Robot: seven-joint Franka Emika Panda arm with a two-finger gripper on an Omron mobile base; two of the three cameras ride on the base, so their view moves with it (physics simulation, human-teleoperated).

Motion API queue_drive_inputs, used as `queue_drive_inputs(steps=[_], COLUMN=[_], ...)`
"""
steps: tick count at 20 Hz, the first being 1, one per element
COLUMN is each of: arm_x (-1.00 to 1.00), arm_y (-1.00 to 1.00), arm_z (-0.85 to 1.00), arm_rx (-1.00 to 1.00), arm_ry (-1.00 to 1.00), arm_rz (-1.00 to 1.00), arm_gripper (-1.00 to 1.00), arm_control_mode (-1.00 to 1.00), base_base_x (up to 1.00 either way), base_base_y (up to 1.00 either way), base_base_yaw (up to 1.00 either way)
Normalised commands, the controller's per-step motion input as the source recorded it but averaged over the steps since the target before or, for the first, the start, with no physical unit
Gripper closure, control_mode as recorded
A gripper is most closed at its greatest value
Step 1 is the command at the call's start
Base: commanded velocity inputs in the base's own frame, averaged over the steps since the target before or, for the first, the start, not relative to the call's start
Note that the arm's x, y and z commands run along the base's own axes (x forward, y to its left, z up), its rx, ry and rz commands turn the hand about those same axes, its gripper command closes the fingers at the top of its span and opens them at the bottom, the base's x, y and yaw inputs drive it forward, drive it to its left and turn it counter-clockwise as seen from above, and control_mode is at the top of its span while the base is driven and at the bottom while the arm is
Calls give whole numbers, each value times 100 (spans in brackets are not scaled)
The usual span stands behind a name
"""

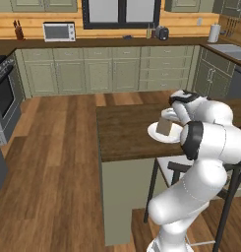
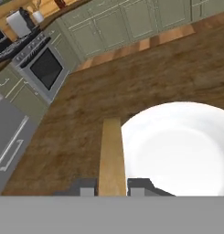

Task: Start the toaster. Once the lever pops up, take the bread to the plate on the dining counter.

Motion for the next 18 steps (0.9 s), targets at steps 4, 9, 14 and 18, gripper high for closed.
queue_drive_inputs(steps=[4, 9, 14, 18], arm_x=[23, 35, 31, 21], arm_y=[0, -3, -9, -16], arm_z=[-36, -30, -22, -6], arm_rx=[0, 0, 0, 0], arm_ry=[-15, -13, -4, -1], arm_rz=[0, 0, 0, 0], arm_gripper=[100, 100, 100, 100], arm_control_mode=[-100, -100, -100, -100], base_base_x=[0, 0, 0, 0], base_base_y=[0, 0, 0, 0], base_base_yaw=[0, 0, 0, 0])
